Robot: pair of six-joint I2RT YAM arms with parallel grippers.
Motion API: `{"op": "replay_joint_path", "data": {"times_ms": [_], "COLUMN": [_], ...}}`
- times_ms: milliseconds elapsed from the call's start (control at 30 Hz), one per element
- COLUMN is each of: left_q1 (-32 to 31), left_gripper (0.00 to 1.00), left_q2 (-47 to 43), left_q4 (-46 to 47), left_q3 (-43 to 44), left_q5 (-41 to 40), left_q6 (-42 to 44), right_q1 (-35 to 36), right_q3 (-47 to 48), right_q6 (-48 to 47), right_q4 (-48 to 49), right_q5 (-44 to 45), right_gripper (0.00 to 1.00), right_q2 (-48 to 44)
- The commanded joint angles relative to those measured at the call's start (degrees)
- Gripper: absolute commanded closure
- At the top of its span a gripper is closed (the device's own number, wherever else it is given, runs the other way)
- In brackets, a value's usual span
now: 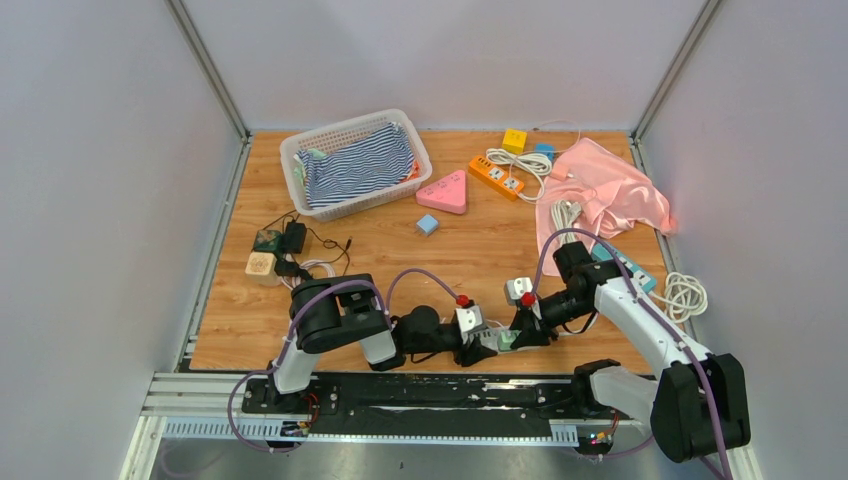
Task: Pull the plug off the socket
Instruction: Remove the plug from the socket.
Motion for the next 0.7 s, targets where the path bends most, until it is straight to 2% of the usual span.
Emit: {"op": "replay_joint_path", "data": {"times_ms": [0,200,367,467,667], "left_q1": [-0.46,-1.0,-1.45,-1.54,-1.73], "left_gripper": [0.5,0.28,0.16,0.03,0.0], "left_q2": [0.35,-0.48,-1.06,-1.41,-2.86], "left_q4": [2.58,4.39,4.7,6.06,10.42], "left_q3": [-1.17,-2.44,-2.94,-3.74,-6.59], "left_q5": [-2.09,-3.33,-3.55,-4.05,-5.95], "left_q6": [0.91,1.57,2.27,2.58,2.67], "right_q1": [-0.91,-1.07,-1.34,-1.47,-1.89], "right_q3": [1.97,2.42,2.42,2.51,2.77], "right_q6": [1.19,2.91,3.3,3.71,4.48], "right_q4": [-1.88,-1.44,-1.35,-1.35,-1.35], "right_q5": [-1.63,-1.4,-1.4,-1.4,-1.56], "right_gripper": [1.0,1.0,1.0,1.0,1.0], "right_q2": [-0.45,-0.92,-1.09,-1.15,-1.77]}}
